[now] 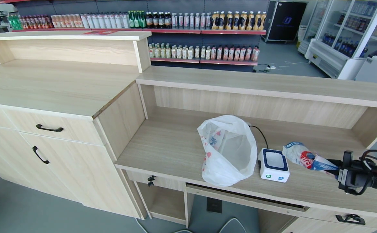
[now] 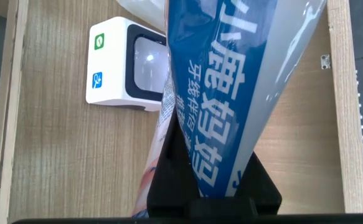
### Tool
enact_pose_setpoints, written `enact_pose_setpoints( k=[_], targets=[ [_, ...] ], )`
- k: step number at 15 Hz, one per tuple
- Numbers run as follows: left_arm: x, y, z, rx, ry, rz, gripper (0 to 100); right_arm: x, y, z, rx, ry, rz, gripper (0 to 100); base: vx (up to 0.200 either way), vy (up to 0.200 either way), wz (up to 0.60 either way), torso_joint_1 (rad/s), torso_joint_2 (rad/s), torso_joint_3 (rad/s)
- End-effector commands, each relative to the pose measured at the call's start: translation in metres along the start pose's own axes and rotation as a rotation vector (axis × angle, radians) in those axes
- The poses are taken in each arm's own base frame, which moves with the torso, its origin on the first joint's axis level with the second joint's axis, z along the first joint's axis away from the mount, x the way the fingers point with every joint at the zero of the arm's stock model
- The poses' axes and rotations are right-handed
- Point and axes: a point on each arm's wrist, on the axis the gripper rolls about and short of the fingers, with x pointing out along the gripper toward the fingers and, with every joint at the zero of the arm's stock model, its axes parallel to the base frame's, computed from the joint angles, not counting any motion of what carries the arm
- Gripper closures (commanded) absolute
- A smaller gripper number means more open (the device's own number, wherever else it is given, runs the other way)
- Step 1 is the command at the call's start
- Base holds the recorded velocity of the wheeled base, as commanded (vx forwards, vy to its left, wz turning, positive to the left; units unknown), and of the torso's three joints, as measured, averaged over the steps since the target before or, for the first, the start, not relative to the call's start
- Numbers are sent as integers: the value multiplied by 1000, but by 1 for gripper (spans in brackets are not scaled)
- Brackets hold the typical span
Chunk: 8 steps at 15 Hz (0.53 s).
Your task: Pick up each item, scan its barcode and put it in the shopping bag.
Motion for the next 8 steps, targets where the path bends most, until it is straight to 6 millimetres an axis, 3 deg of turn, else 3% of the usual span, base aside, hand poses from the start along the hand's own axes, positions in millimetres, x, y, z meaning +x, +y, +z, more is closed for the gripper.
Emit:
enact_pose_setpoints(
  k=[1,8],
  targets=[
    [0,0,0,0,0,0,0,5,-1,0,-4,-12,3,100,0,0,0,0,0,0],
    [0,0,0,0,0,0,0,25,-5,-2,-29,-57,11,100,0,0,0,0,0,0]
  ],
)
